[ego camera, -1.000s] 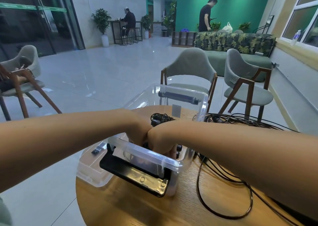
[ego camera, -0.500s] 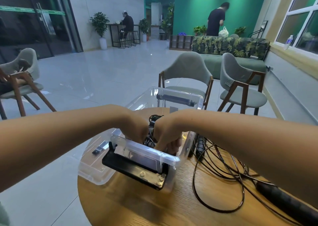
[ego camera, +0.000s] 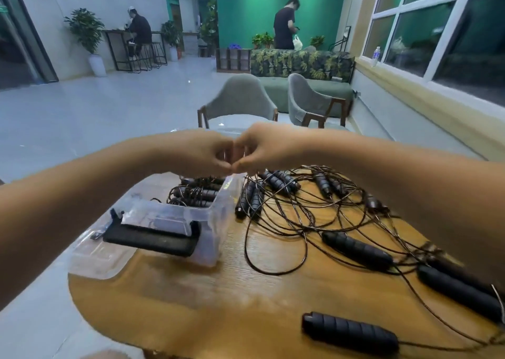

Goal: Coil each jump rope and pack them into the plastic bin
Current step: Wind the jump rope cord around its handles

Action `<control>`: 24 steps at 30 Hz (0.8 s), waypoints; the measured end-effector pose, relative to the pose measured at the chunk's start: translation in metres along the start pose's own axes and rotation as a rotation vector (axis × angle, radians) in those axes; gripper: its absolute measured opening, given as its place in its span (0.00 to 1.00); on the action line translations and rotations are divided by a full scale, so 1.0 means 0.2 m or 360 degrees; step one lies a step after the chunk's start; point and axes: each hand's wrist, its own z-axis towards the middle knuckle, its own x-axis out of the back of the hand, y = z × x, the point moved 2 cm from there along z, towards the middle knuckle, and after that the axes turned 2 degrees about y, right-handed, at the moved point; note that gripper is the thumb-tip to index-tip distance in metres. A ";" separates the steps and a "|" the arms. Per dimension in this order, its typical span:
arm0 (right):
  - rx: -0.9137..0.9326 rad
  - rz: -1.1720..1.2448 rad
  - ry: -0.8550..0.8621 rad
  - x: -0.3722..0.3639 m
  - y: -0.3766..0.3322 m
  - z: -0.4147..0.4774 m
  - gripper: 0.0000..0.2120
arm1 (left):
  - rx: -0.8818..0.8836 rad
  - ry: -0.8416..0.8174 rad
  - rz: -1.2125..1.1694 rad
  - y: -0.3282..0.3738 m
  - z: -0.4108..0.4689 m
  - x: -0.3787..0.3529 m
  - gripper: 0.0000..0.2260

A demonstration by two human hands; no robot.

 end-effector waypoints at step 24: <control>-0.0950 0.0364 0.0061 -0.45 0.77 -1.42 0.07 | -0.0324 -0.0049 -0.0213 0.94 0.33 -1.04 0.10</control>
